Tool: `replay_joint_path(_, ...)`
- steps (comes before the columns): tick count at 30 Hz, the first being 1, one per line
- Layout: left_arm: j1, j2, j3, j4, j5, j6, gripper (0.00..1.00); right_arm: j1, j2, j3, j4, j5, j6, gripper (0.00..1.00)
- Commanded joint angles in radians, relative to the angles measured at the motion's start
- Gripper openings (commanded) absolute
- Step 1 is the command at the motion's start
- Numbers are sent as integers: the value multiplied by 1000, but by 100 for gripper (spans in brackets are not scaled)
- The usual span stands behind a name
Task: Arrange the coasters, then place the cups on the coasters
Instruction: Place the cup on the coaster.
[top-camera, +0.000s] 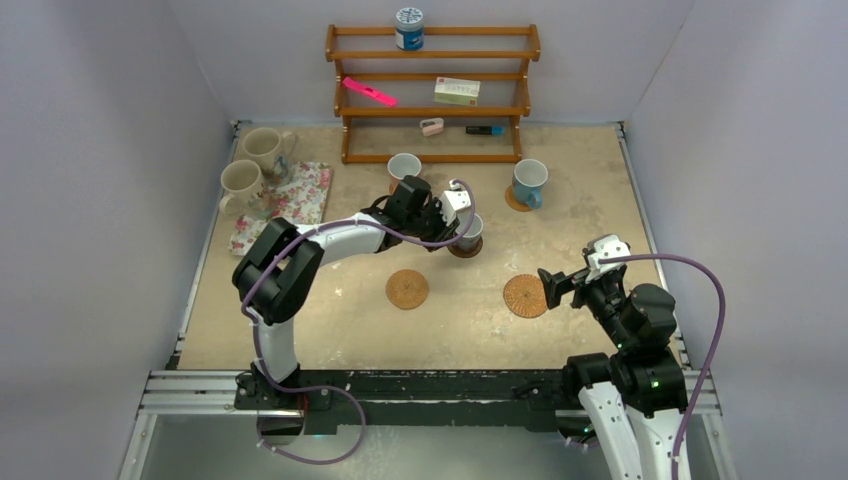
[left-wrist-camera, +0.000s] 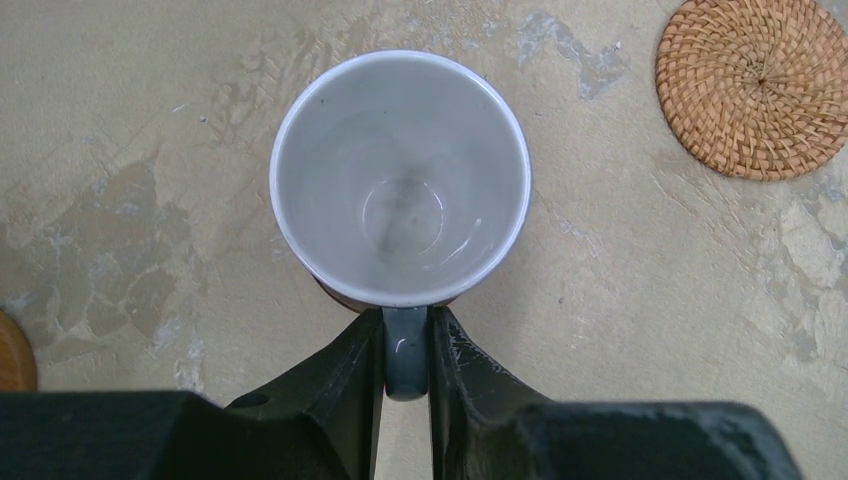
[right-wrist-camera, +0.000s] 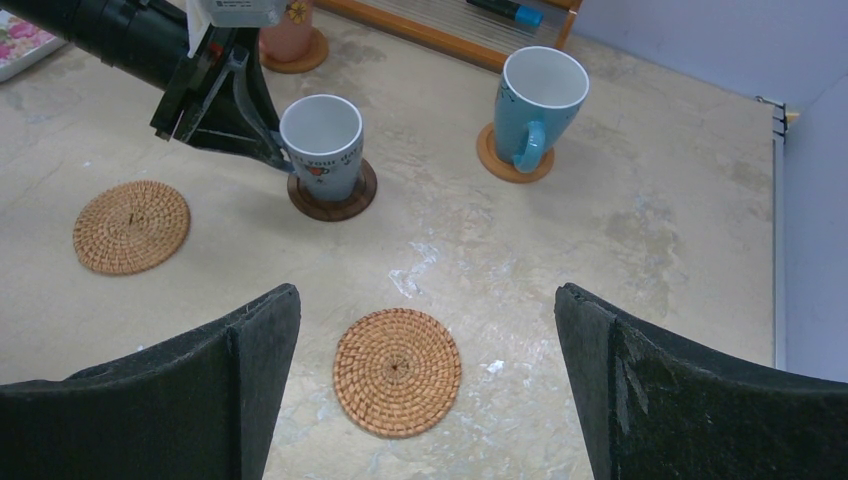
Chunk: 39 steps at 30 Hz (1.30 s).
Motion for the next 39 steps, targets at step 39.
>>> replay_joint_path(39, -5, -92, 5, -16, 10, 32, 28, 6, -7, -3, 12, -23, -10, 99)
